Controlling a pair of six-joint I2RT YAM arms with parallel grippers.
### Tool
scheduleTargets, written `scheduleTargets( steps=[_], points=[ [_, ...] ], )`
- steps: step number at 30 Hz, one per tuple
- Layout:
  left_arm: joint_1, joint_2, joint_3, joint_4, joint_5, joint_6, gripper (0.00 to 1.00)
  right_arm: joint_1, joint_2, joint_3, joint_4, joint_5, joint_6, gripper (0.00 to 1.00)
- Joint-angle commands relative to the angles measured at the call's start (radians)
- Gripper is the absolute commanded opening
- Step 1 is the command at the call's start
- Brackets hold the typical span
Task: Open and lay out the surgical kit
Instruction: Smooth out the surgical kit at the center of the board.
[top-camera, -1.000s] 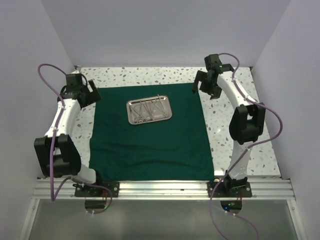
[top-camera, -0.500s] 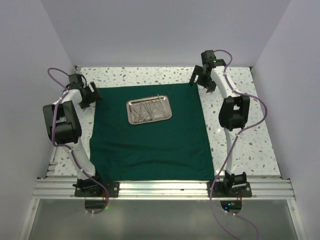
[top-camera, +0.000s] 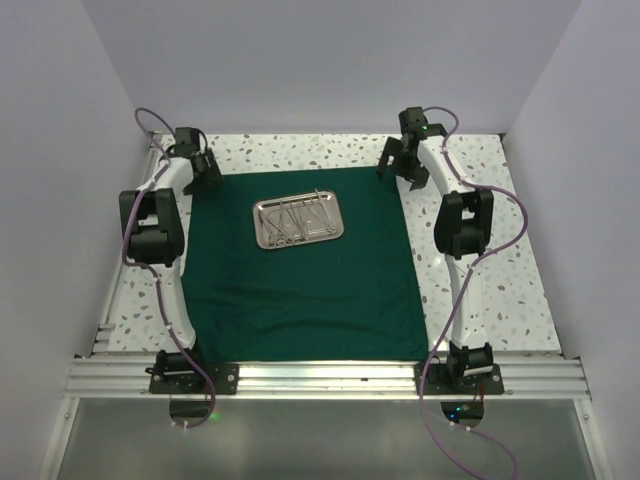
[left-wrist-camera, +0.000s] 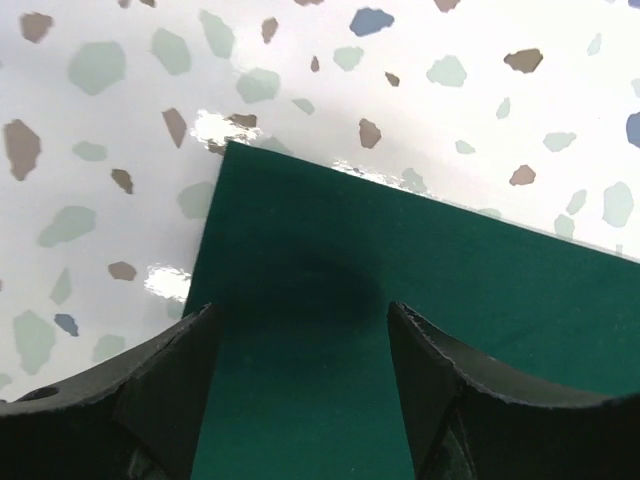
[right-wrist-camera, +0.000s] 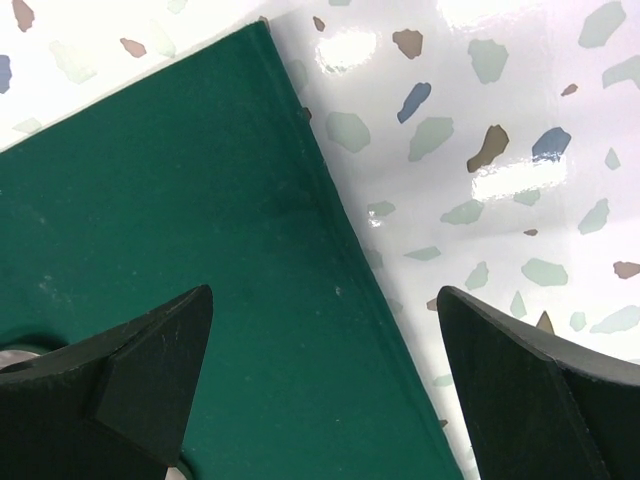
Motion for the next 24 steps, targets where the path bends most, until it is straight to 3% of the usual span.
scheduleTargets(
  steps=[1,9,17,24],
  points=[
    [0.0,0.042,0.095,-0.081,0.018,-0.005,0.71,0.001,-0.024,0.005,0.029,-0.042,-0.024,0.98],
    [-0.01,0.125,0.23,-0.193,-0.12,-0.089,0.77,-0.004,-0.04,-0.035,0.043,-0.079,-0.023,0.98],
    [-0.027,0.119,0.245,-0.206,-0.216,-0.089,0.78,-0.022,-0.024,-0.017,0.052,-0.134,-0.003,0.98],
    [-0.029,0.261,0.386,-0.34,-0.216,-0.115,0.67,-0.068,0.055,0.057,0.066,-0.164,0.016,0.99]
  ],
)
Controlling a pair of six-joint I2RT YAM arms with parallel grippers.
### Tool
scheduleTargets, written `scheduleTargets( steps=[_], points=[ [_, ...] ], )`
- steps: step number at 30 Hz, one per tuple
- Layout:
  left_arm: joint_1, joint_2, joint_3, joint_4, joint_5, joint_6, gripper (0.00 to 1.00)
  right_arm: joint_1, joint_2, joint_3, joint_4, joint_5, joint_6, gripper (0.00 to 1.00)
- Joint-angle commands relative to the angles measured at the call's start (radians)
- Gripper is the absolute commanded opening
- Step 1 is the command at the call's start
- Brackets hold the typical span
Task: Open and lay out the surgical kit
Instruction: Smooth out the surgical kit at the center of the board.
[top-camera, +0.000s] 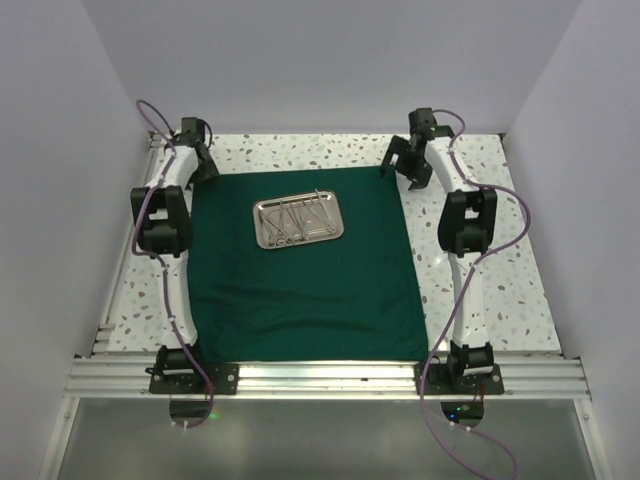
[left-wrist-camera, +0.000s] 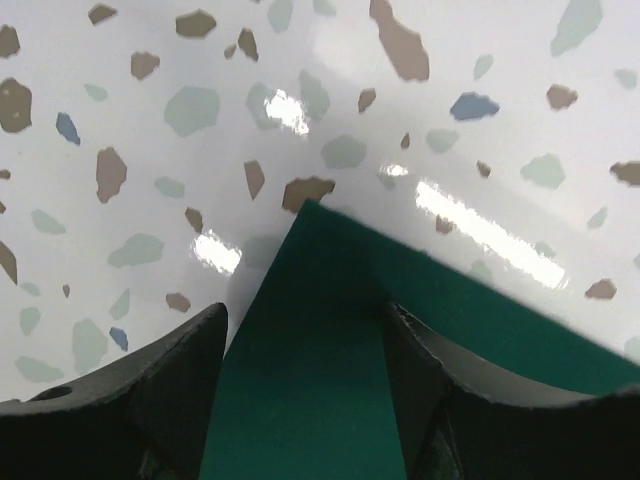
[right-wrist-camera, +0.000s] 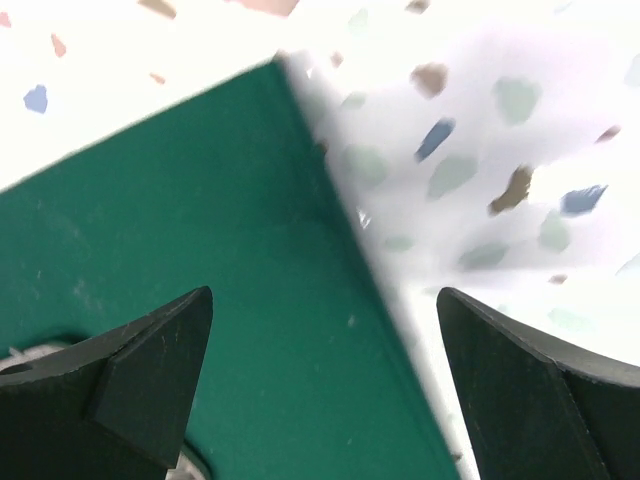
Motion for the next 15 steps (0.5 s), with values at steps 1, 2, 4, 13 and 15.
scheduleTargets(
  steps=[1,2,4,13,15],
  points=[
    [-0.01,0.087,0.1,-0.102,-0.027,-0.017,0.66,-0.029,0.047,0.059,0.023,-0.036,0.005,0.99],
    [-0.011,0.083,0.096,-0.093,-0.027,-0.002,0.65,-0.029,0.057,0.06,0.023,-0.033,0.007,0.98],
    [-0.01,0.06,0.052,-0.052,-0.004,0.014,0.65,-0.031,0.078,0.059,0.025,-0.03,0.002,0.98],
    [-0.056,0.074,0.075,-0.041,0.047,0.109,0.41,0.003,0.155,0.112,0.028,-0.048,0.024,0.83],
    [-0.056,0.069,0.075,-0.036,0.064,0.111,0.3,0.029,0.167,0.131,0.032,-0.053,0.025,0.66]
  ],
)
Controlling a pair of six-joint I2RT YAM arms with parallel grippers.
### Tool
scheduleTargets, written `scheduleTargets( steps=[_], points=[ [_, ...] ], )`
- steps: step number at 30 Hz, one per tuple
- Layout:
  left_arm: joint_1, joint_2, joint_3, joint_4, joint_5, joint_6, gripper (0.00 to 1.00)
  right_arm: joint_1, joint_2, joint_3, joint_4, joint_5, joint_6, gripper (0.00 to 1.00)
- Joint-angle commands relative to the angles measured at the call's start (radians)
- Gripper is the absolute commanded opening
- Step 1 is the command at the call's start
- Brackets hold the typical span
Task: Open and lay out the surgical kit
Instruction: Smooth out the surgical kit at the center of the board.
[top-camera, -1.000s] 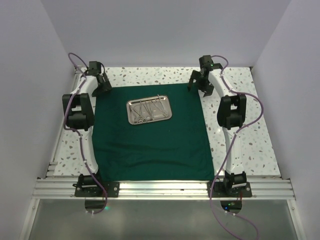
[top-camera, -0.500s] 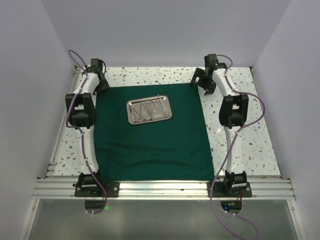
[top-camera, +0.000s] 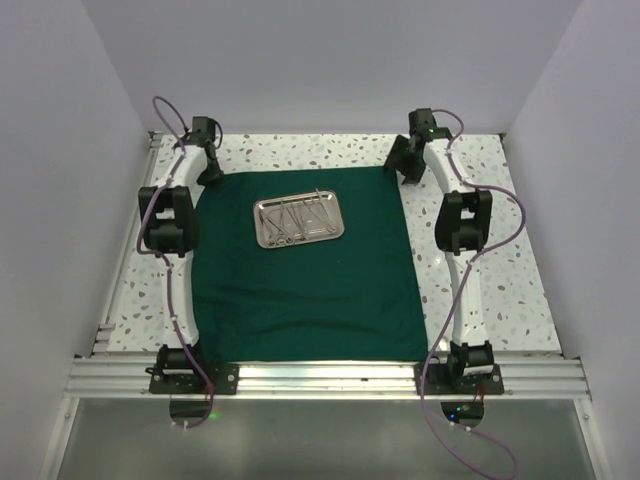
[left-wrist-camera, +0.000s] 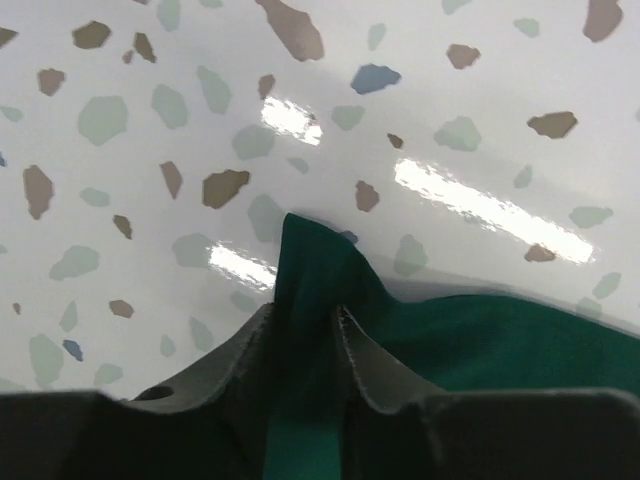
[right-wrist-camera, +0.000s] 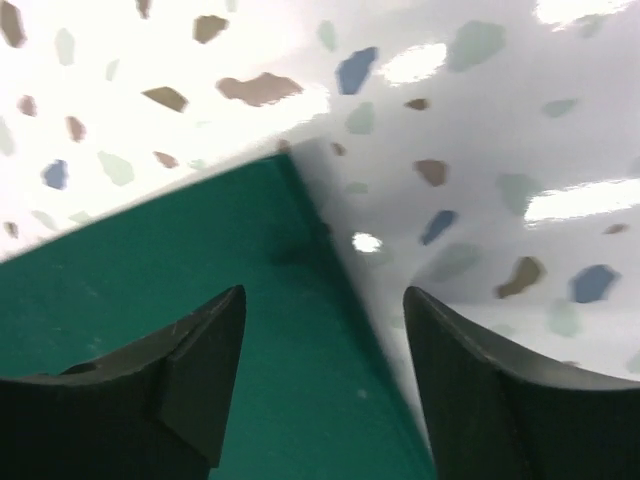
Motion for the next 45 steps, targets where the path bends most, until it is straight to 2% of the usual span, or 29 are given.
scheduleTargets(
  steps=[1,3,4,6,7,8,9,15,19,23,34,35,36,37,38,39,40,41,43,45],
  points=[
    [-0.014,0.034,0.011,-0.019,0.064,0.037,0.25,0.056,0.068,0.029,-0.008,-0.039,0.009,0.62],
    [-0.014,0.031,0.012,-0.015,0.09,0.04,0.09,0.08,0.074,0.026,0.001,-0.045,0.012,0.54],
    [-0.012,0.031,0.014,-0.015,0.095,0.039,0.03,0.084,0.077,0.024,0.007,-0.047,0.018,0.45],
    [-0.014,0.03,0.014,-0.019,0.106,0.036,0.0,0.088,0.086,0.021,0.007,-0.053,0.026,0.33],
    [-0.014,0.025,0.014,-0.021,0.113,0.034,0.0,0.087,0.088,0.021,0.001,-0.05,0.029,0.14],
    [-0.014,0.022,0.012,-0.021,0.125,0.033,0.0,0.085,0.088,0.024,-0.007,-0.042,0.026,0.04],
    [-0.014,0.017,0.008,-0.021,0.132,0.03,0.0,0.082,0.082,0.024,-0.011,-0.015,0.021,0.0],
    [-0.017,-0.015,0.003,-0.018,0.164,0.002,0.0,-0.007,0.029,0.007,-0.021,0.076,0.0,0.0],
    [-0.017,-0.015,0.046,-0.022,0.156,-0.013,0.0,-0.07,0.039,0.087,-0.047,0.12,0.003,0.0],
    [-0.017,-0.009,0.124,-0.027,0.136,-0.022,0.0,-0.099,0.048,0.122,-0.018,0.104,0.009,0.0],
    [0.023,-0.004,0.193,-0.005,0.106,-0.052,0.0,-0.101,0.068,0.126,0.1,0.028,0.029,0.0],
    [0.037,-0.001,0.195,0.001,0.118,-0.052,0.0,-0.101,0.063,0.121,0.102,0.027,0.026,0.09],
    [0.041,-0.001,0.193,0.005,0.125,-0.052,0.0,-0.102,0.051,0.106,0.105,0.03,0.02,0.48],
    [0.049,-0.001,0.192,0.007,0.136,-0.05,0.0,-0.101,0.037,0.093,0.107,0.036,0.015,0.69],
    [0.057,-0.004,0.187,0.017,0.161,-0.049,0.01,-0.102,0.025,0.08,0.108,0.044,0.014,0.81],
    [0.06,-0.015,0.182,0.022,0.171,-0.049,0.1,-0.101,0.01,0.048,0.108,0.051,0.008,0.92],
    [0.06,-0.021,0.179,0.027,0.181,-0.05,0.24,-0.101,-0.027,0.031,0.11,0.057,0.005,0.94],
    [0.063,-0.027,0.175,0.034,0.199,-0.05,0.52,-0.101,-0.044,0.011,0.113,0.057,0.002,0.95],
    [0.06,-0.048,0.175,0.038,0.21,-0.058,0.71,-0.101,-0.102,-0.045,0.107,0.083,-0.003,0.95],
    [0.054,-0.073,0.178,0.039,0.216,-0.061,0.82,-0.101,-0.15,-0.113,0.104,0.105,-0.009,0.95]
  ],
)
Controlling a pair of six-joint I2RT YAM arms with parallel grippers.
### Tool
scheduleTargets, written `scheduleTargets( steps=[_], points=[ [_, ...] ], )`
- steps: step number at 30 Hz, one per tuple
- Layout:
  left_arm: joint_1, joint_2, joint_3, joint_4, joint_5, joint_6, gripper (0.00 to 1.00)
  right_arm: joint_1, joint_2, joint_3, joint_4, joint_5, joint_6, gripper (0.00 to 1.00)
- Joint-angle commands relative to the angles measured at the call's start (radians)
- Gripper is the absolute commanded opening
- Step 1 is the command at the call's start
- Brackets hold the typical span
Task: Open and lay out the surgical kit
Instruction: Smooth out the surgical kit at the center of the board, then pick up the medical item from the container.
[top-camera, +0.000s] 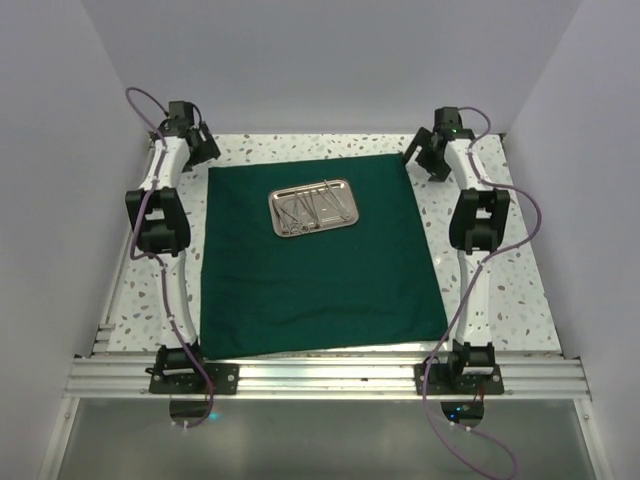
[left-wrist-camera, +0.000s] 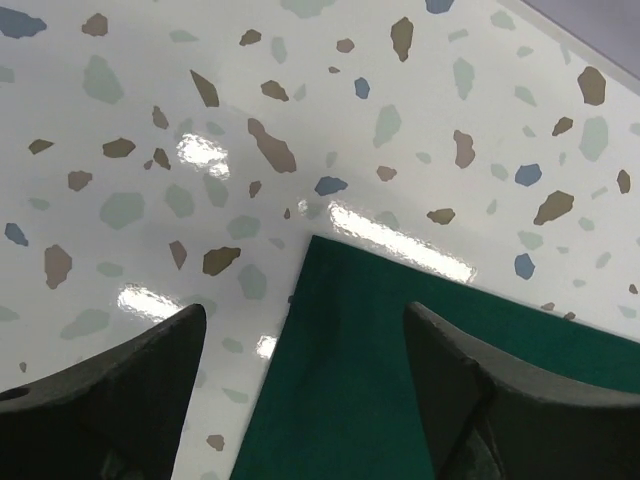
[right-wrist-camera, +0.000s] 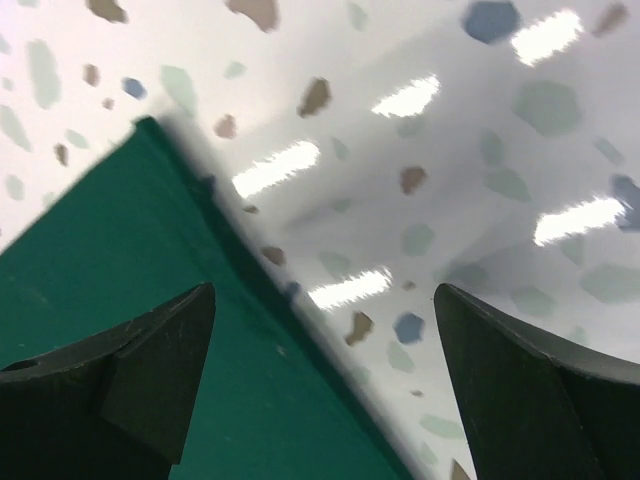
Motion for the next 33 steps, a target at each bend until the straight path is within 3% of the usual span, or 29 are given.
scheduleTargets(
  steps=[1,2,4,10,13,19,21,22,25,30,33],
  points=[
    [-0.01,-0.081,0.035,0.039,0.014,-0.002,0.84,-0.003,-0.15,-0.098,-0.008,0.063,-0.028,0.95],
    [-0.02,-0.093,0.033,0.039,0.012,-0.002,0.91,-0.003,-0.202,-0.124,-0.007,0.075,-0.03,0.95],
    [-0.026,-0.127,0.032,0.039,0.012,-0.001,0.92,-0.002,-0.259,-0.211,-0.005,0.08,-0.041,0.95],
    [-0.078,-0.233,-0.029,0.019,0.008,-0.01,0.88,0.001,-0.48,-0.473,0.006,0.062,-0.031,0.93],
    [-0.179,-0.311,-0.14,0.011,-0.027,-0.01,0.86,0.018,-0.592,-0.602,0.023,0.031,-0.019,0.92],
    [-0.345,-0.431,-0.387,0.049,-0.037,-0.044,0.72,0.083,-0.778,-0.799,0.035,0.015,-0.014,0.92],
    [-0.392,-0.442,-0.439,0.059,-0.04,-0.064,0.6,0.106,-0.819,-0.863,0.033,0.015,-0.011,0.92],
    [-0.417,-0.439,-0.448,0.06,-0.037,-0.07,0.48,0.11,-0.854,-0.882,0.026,0.015,-0.011,0.92],
    [-0.448,-0.417,-0.448,0.034,-0.054,-0.087,0.35,0.124,-0.898,-0.948,0.004,0.015,-0.021,0.92],
    [-0.484,-0.391,-0.441,-0.01,-0.104,-0.099,0.33,0.124,-0.987,-1.056,-0.007,0.015,-0.044,0.92],
    [-0.497,-0.402,-0.474,-0.02,-0.12,-0.107,0.38,0.124,-1.011,-1.098,-0.013,0.02,-0.051,0.92]
  ],
)
